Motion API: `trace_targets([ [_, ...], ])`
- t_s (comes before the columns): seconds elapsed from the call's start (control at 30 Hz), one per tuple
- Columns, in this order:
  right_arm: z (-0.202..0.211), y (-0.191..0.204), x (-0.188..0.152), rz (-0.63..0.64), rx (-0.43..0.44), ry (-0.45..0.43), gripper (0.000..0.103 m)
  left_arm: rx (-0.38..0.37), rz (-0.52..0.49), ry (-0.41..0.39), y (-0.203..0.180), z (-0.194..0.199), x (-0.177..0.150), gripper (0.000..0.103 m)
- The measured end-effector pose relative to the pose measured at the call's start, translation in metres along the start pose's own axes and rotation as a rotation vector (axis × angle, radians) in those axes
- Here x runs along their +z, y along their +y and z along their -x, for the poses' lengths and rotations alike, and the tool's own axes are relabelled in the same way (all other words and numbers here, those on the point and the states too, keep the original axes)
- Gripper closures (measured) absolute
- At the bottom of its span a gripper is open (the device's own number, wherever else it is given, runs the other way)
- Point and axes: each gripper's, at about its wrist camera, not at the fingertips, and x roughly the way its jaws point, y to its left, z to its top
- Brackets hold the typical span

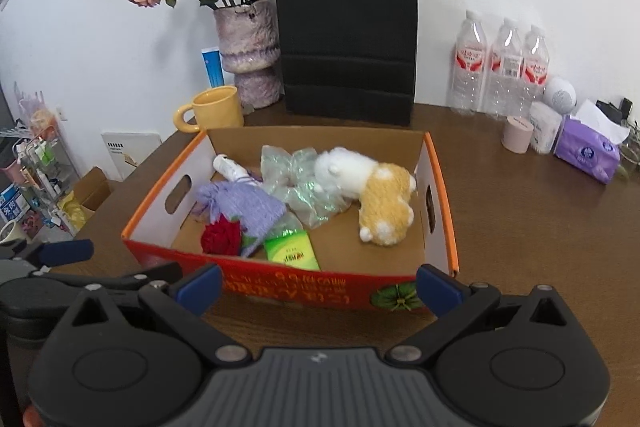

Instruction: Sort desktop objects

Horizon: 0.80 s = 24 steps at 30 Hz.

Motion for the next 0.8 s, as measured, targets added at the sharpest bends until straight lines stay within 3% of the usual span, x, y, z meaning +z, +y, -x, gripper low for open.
trace_targets([
  [0.17,-0.004,-0.010,0.006,-0.059,0.037,0.031,0.000,0.022,0.008,-0.019,-0.004,0.004,0.007,0.000],
  [0.8,-0.007,-0.025,0.004,-0.070,-0.024,0.060,0.000,0.066,-0.033,0.002,-0.023,0.002,0.010,0.000],
])
